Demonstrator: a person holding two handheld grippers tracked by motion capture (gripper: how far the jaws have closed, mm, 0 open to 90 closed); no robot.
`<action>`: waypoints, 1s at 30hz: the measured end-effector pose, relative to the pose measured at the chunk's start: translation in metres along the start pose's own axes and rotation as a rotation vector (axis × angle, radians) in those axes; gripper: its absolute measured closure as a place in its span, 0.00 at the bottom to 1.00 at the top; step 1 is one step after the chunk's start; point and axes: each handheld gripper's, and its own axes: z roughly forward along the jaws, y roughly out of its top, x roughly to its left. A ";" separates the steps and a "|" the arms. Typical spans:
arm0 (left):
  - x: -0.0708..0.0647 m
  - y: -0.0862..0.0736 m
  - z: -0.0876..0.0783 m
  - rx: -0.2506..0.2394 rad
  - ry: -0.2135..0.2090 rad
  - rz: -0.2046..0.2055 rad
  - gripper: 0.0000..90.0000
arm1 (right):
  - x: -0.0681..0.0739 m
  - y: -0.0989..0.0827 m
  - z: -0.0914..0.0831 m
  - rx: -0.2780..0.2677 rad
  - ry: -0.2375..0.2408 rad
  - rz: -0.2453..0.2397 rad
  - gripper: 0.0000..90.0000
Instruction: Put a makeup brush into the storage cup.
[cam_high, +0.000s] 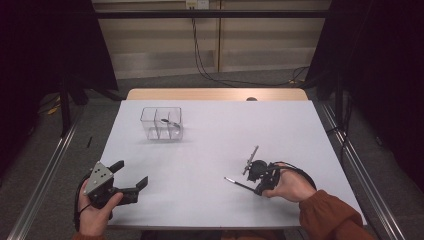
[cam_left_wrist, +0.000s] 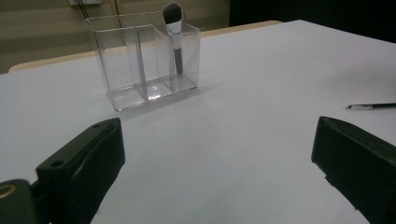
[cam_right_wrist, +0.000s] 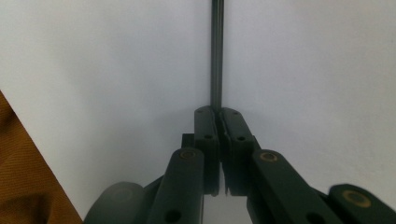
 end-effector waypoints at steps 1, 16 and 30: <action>0.000 0.000 0.000 0.000 0.003 0.001 0.03 | -0.001 -0.001 0.000 -0.009 0.002 0.004 0.96; 0.000 0.000 -0.001 -0.007 -0.003 0.000 0.03 | -0.007 -0.010 -0.008 -0.111 0.041 0.061 0.96; 0.000 0.000 -0.001 -0.001 0.000 -0.001 0.03 | -0.011 -0.026 -0.002 -0.275 0.072 0.124 0.96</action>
